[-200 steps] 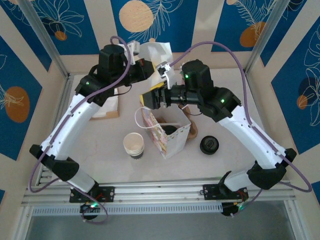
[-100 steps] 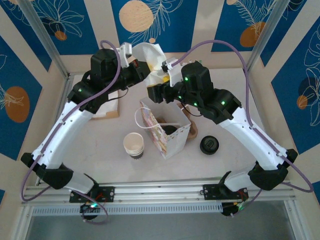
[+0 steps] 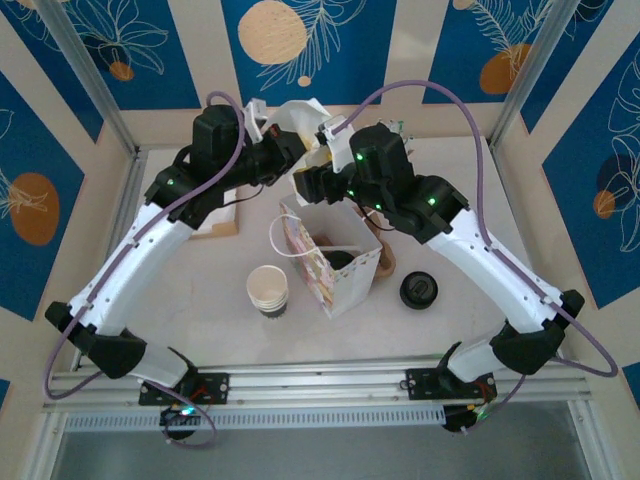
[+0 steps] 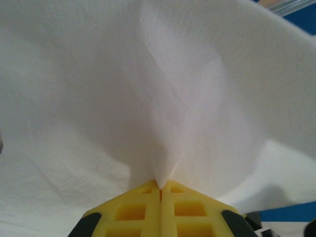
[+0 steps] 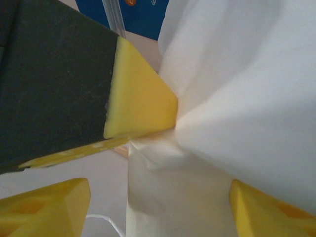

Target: Pack the takeout coffee

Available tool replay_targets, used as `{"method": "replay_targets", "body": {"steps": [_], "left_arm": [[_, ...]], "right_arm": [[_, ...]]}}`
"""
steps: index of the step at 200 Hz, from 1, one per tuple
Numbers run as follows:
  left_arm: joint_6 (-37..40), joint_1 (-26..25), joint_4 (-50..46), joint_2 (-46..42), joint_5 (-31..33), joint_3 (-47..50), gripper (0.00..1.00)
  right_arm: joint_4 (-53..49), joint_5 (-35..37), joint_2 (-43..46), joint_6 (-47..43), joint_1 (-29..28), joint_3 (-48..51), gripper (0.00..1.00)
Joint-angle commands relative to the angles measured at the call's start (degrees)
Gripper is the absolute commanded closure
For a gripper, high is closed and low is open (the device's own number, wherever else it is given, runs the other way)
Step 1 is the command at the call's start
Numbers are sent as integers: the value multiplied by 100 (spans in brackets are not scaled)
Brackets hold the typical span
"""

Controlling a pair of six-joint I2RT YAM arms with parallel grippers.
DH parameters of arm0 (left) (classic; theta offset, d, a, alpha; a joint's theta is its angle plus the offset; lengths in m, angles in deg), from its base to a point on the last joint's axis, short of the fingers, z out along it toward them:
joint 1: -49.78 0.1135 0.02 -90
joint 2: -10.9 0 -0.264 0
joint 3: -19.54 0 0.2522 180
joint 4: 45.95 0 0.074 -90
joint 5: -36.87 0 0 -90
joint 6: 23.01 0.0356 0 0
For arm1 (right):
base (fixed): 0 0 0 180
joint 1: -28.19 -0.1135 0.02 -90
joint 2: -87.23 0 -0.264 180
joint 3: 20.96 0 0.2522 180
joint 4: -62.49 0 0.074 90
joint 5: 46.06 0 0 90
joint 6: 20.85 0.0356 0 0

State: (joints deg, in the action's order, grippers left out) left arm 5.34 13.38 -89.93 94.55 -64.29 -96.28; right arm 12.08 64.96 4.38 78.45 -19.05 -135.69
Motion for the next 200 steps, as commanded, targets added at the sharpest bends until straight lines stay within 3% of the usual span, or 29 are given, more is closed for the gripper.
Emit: {"method": "replay_targets", "body": {"steps": [1, 50, 107, 117, 125, 144, 179, 200], "left_arm": [[-534, -57, 484, -204, -382, 168, 100], [-1150, -52, 969, -402, -615, 627, 100], [-1573, -42, 1510, -376, -870, 923, 100], [-1527, -34, 1529, -376, -823, 953, 88], [-1469, -35, 1519, -392, -755, 968, 73], [-1250, -25, 1490, -448, -632, 1004, 56], [-513, -8, 996, -628, -182, 899, 37], [-102, 16, 675, -727, 85, 857, 34]], "right_arm": [[93, 31, -30, -38, 41, 89, 33], [140, -127, -4, 54, 145, 264, 54], [131, -395, 228, 140, 216, 482, 98], [106, -367, 283, 151, 213, 515, 100], [68, -334, 334, 151, 214, 550, 100], [-31, -185, 455, 127, 191, 654, 100], [-308, 406, 520, -24, -25, 789, 100], [-496, 939, 478, -109, -210, 808, 100]]}}
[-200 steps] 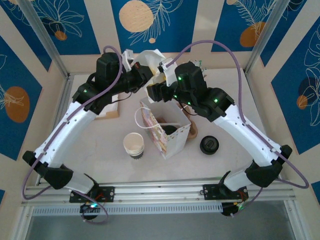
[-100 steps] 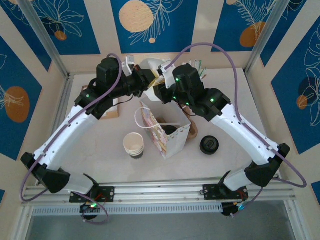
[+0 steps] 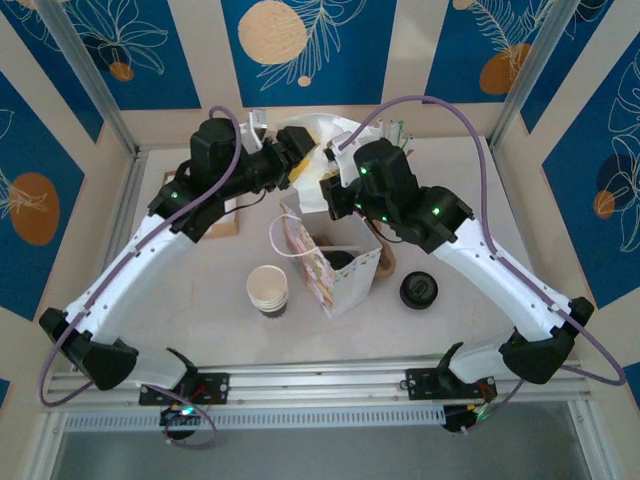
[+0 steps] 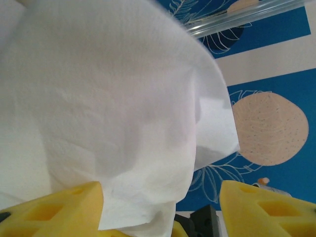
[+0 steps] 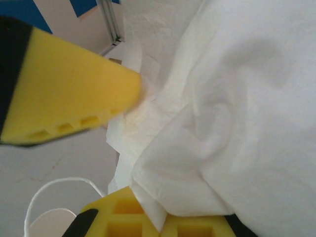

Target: Pack the takeout coffee

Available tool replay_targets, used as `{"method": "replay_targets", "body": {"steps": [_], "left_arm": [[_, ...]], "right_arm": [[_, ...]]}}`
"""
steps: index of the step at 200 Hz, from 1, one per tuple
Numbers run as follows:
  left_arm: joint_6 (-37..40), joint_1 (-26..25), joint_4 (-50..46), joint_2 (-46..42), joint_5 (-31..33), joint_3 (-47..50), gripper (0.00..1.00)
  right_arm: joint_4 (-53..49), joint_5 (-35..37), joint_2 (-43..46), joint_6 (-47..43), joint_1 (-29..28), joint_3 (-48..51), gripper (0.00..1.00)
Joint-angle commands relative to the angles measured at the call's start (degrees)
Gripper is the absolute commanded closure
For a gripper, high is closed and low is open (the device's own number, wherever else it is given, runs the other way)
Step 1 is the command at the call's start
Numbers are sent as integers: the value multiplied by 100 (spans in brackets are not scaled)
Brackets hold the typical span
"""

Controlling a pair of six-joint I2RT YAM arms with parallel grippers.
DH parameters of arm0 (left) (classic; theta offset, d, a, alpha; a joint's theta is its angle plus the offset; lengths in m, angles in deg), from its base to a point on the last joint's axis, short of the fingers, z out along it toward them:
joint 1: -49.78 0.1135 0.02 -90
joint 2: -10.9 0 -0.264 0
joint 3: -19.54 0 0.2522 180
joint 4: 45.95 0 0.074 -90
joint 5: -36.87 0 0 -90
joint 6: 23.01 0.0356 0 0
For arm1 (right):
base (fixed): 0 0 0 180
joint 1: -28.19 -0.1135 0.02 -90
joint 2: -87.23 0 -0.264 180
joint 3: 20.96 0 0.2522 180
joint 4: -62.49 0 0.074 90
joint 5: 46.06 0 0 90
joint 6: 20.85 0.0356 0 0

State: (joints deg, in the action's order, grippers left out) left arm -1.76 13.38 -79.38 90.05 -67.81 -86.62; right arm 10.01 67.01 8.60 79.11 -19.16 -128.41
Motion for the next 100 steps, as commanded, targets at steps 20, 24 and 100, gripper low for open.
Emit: {"method": "replay_targets", "body": {"steps": [20, 24, 100], "left_arm": [[852, 67, -595, -353, 499, -84, 33], [904, 77, -660, -363, 537, -80, 33], [1888, 413, -1648, -620, 1241, -30, 33]], "right_arm": [[-508, 1195, -18, -293, -426, 20, 100], [-556, 1314, -51, -316, -479, 9, 100], [-1579, 2612, -857, -401, -1087, -431, 100]]}}
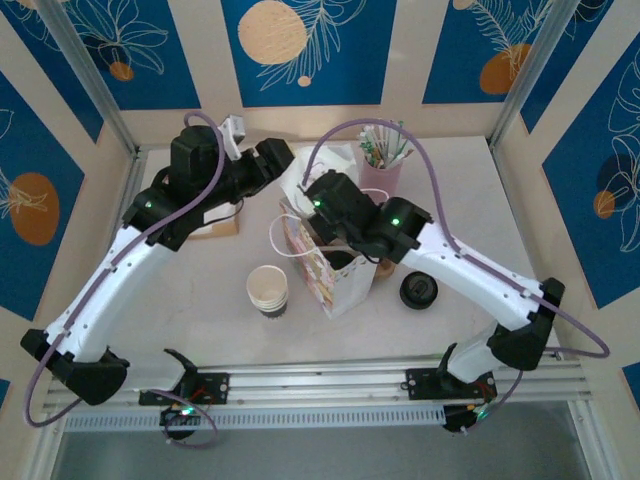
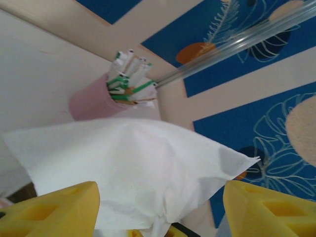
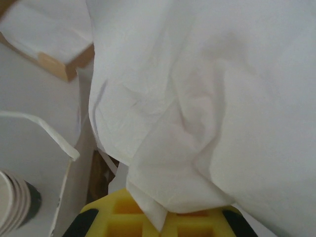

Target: Pack the takeout coffee

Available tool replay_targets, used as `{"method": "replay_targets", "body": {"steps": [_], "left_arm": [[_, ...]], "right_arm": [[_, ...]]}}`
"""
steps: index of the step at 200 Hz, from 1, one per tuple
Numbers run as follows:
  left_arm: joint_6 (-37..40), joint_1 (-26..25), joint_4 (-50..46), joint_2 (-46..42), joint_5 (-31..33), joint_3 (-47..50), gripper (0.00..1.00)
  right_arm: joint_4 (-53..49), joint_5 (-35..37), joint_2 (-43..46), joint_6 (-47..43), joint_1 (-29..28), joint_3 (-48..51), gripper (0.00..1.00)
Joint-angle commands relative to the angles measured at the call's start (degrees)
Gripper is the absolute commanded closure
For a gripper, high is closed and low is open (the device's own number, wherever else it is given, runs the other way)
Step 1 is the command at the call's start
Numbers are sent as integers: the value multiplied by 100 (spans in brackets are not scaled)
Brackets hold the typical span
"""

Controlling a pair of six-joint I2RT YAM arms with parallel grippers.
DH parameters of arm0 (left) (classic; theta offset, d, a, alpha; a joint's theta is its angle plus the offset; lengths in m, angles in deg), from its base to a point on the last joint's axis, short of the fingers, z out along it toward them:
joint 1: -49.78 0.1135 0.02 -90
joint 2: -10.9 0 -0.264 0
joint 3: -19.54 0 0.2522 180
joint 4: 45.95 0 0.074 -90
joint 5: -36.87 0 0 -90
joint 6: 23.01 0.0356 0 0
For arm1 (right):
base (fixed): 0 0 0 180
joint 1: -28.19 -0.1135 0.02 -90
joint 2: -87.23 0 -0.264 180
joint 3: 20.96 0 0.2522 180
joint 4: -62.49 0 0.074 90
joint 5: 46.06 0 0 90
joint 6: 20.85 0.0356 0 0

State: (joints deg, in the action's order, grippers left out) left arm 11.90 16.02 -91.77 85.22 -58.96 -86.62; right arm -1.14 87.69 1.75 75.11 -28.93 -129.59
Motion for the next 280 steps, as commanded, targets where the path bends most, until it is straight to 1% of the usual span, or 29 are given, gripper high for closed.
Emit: {"method": "replay_targets", "body": {"steps": [1, 22, 34, 62, 87, 117, 169, 198, 243, 265, 280], "left_arm": [[532, 154, -421, -137, 359, -36, 33], [714, 321, -625, -64, 406, -35, 35], [723, 417, -604, -44, 302, 48, 37], [762, 476, -534, 52, 11, 100, 39], [878, 489, -582, 150, -15, 48, 39], [921, 565, -587, 231, 5, 73, 39], [1048, 847, -578, 389, -7, 237, 39], [1140, 1013, -422, 516, -98, 503, 39], [1252, 1197, -48, 895, -564, 906, 42], [1326, 1205, 164, 1074, -753, 1025, 43], [1326, 1203, 315, 1224, -927, 1074, 43]], "right_arm": [[-472, 542, -177, 5, -112, -317, 100], [-639, 316, -218, 122, -127, -383, 100], [-789, 240, -222, 204, -123, -429, 100], [-1264, 601, -158, 477, -123, -491, 100], [-1438, 626, 27, 559, -126, -418, 100], [-1772, 602, -3, 668, -160, -419, 100], [-2188, 657, -8, 749, -396, -472, 100], [-2183, 659, -22, 613, -606, -464, 100], [-2058, 5, 22, 511, -631, -467, 100], [-1886, -805, 127, 471, -376, -410, 100], [-1819, -1219, 137, 464, -167, -392, 100]]}}
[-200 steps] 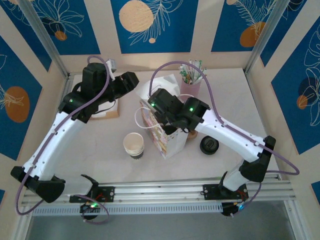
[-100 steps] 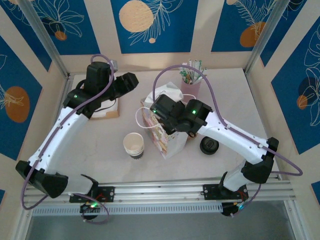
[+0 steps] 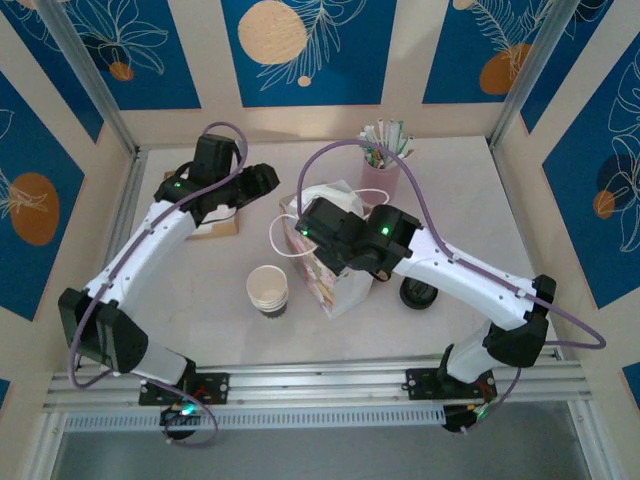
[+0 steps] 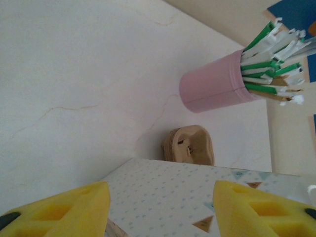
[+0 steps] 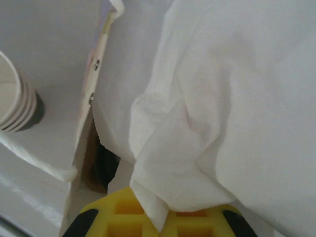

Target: Pack the takeout coffee

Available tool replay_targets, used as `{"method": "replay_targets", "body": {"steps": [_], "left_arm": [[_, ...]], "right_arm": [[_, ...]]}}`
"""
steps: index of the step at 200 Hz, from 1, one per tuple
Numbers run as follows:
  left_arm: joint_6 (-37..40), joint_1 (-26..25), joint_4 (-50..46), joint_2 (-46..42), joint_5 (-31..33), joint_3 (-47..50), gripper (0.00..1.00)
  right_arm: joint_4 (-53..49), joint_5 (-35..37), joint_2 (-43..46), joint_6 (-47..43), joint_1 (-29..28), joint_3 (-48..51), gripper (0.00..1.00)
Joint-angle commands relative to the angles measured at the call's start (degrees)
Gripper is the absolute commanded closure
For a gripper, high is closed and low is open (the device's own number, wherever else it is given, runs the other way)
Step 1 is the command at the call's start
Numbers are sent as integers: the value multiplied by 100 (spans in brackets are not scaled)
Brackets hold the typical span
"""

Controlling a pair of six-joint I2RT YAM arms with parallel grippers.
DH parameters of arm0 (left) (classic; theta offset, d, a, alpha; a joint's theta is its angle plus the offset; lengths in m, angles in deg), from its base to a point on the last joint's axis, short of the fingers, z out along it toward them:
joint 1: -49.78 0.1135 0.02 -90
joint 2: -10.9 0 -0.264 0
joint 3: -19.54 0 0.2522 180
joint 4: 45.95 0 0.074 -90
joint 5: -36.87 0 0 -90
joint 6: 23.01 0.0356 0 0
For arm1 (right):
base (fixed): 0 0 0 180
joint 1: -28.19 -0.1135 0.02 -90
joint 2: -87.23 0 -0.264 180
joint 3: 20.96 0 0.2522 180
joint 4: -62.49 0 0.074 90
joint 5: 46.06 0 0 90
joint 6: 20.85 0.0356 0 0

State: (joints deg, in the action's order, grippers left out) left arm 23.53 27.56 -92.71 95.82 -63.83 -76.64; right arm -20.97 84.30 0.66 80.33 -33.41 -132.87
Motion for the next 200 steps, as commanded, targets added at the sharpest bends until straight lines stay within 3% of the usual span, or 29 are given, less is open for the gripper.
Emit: {"method": "replay_targets", "body": {"steps": [1, 72, 200], "left_arm": [[163, 50, 413, 178, -454, 76, 44], [217, 52, 739, 714, -929, 8, 45], [234, 51, 977, 982, -1236, 102, 46]], "right_arm": [[165, -902, 246, -61, 298, -55, 100], [-80, -2149, -306, -94, 1119, -409, 100], [-124, -2619, -1368, 111, 1564, -1218, 100]]}}
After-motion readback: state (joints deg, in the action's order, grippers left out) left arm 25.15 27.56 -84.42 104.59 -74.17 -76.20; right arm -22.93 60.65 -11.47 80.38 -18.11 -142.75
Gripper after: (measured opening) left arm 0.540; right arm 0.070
